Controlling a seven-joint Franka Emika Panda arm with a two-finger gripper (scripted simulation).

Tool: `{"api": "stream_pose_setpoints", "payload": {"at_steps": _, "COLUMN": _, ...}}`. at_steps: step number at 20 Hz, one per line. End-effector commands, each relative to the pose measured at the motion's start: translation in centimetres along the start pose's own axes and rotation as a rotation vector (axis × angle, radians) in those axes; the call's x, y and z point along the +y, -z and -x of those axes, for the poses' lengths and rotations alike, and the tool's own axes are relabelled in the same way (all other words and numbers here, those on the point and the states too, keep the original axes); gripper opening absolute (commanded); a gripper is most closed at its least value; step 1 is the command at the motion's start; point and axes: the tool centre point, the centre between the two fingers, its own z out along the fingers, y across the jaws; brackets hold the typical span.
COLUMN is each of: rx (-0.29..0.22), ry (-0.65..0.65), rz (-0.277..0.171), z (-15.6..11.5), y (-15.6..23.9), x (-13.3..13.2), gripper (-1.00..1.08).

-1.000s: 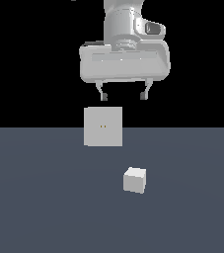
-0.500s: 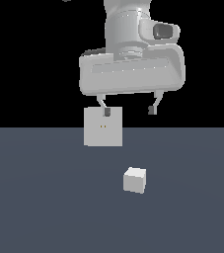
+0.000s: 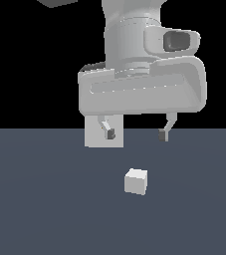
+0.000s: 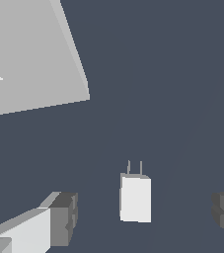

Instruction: Plug the charger into the wall socket.

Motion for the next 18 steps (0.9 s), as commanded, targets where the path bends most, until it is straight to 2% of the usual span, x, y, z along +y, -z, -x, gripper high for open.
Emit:
{"api": "stream_pose_setpoints", "payload": {"at_steps": 1, "rx": 0.012, "ry": -0.022, "rz": 0.003, "z": 0.7, "y": -0.7, "x": 0.2, "gripper": 1.00}}
{"api": "stream_pose_setpoints", "payload": {"at_steps": 8, "rx": 0.029, "ry": -0.057, "rz": 0.008, "z": 1.8, "y": -2.0, "x": 0.5, "gripper": 1.00}}
{"api": "stream_pose_setpoints", "payload": {"at_steps": 18, "rx": 0.030, "ry": -0.062, "rz": 0.009, "z": 2.0, "y": -2.3, "x": 0.5, "gripper": 1.00}}
